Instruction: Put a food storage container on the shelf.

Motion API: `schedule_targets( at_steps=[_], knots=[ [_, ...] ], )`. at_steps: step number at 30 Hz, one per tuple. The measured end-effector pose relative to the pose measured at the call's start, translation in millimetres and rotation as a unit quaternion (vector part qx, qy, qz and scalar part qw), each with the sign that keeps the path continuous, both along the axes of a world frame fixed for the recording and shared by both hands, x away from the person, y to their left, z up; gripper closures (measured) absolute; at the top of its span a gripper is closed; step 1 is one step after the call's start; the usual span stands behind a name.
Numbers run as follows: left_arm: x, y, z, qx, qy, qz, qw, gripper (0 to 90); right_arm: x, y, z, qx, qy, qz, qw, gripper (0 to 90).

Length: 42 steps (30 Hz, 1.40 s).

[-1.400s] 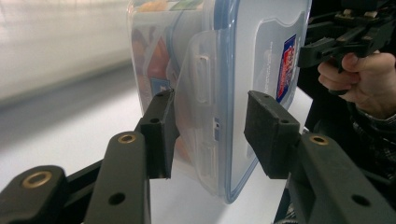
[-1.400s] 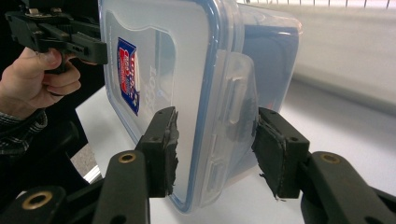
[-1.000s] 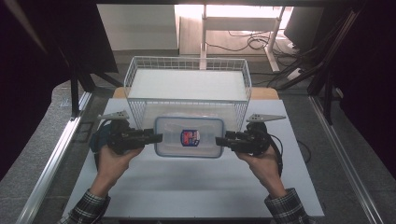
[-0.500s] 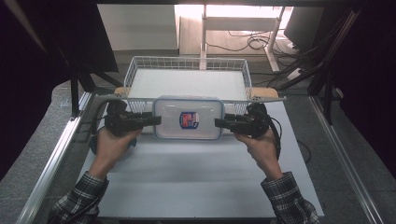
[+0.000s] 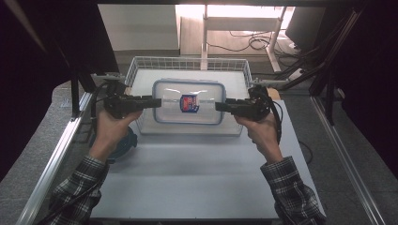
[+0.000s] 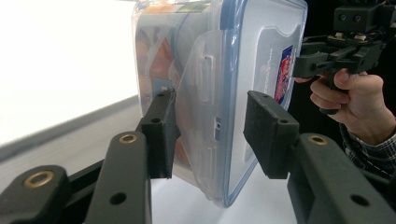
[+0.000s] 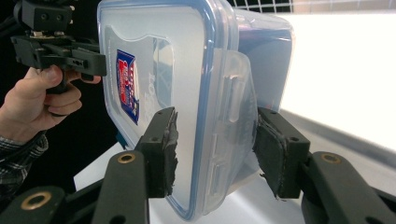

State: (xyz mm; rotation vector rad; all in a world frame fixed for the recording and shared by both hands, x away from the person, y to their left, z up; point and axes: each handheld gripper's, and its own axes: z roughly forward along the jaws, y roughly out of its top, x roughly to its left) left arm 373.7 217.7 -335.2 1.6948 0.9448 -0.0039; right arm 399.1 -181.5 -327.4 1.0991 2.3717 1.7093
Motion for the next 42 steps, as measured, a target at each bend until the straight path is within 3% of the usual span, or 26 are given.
schedule_targets(
  at_steps=[22,32,41,42],
  knots=[
    [50.1,7.6,16.7,-0.029,0.015,0.018,0.9993,54.7,51.0,11.0,29.9,0.002,0.013,-0.025,0.9996,50.0],
    [67.0,8.1,13.5,-0.035,0.030,0.025,0.9986,54.2,66.5,13.0,29.6,0.001,0.021,-0.034,0.9992,49.8],
    [71.4,6.9,11.5,-0.034,0.033,0.027,0.9985,53.6,71.3,14.0,26.9,0.001,0.025,-0.043,0.9988,48.5],
    [70.9,4.2,13.3,-0.026,0.031,0.036,0.9985,52.8,71.7,15.6,26.6,-0.003,0.021,-0.048,0.9986,47.6]
  ],
)
